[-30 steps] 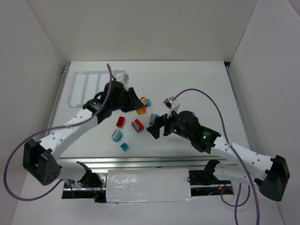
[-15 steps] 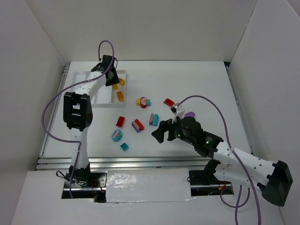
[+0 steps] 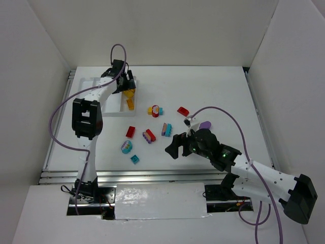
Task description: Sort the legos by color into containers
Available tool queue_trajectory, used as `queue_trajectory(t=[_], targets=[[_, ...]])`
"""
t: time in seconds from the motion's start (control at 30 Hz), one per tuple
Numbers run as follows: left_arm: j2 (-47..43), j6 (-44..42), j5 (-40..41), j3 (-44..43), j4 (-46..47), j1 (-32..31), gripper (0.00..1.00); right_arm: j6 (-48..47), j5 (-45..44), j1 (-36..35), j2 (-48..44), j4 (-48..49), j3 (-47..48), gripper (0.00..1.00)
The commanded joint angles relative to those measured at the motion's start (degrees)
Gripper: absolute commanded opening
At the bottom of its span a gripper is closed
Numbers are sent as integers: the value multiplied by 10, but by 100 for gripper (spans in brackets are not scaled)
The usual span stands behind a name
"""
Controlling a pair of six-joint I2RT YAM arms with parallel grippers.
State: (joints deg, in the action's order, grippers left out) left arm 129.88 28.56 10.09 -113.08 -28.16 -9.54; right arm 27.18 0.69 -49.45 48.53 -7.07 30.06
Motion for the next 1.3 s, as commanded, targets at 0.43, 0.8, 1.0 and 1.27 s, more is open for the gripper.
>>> queue_trajectory(t=[0.43,0.8,1.0,1.27], targets=[[-252,-32,8,197,24,-157,100,78,-97,5,-27,-65,33,100],[-148,12,47,141,-21,-239,100,116,-126,5,-73,-117,37,100],[-156,32,55,148,-24,-244,99,119,-133,6,-88,-136,22,100],[-199,39,4,229,11,-304,100,176,-191,5,-98,-191,39,100]])
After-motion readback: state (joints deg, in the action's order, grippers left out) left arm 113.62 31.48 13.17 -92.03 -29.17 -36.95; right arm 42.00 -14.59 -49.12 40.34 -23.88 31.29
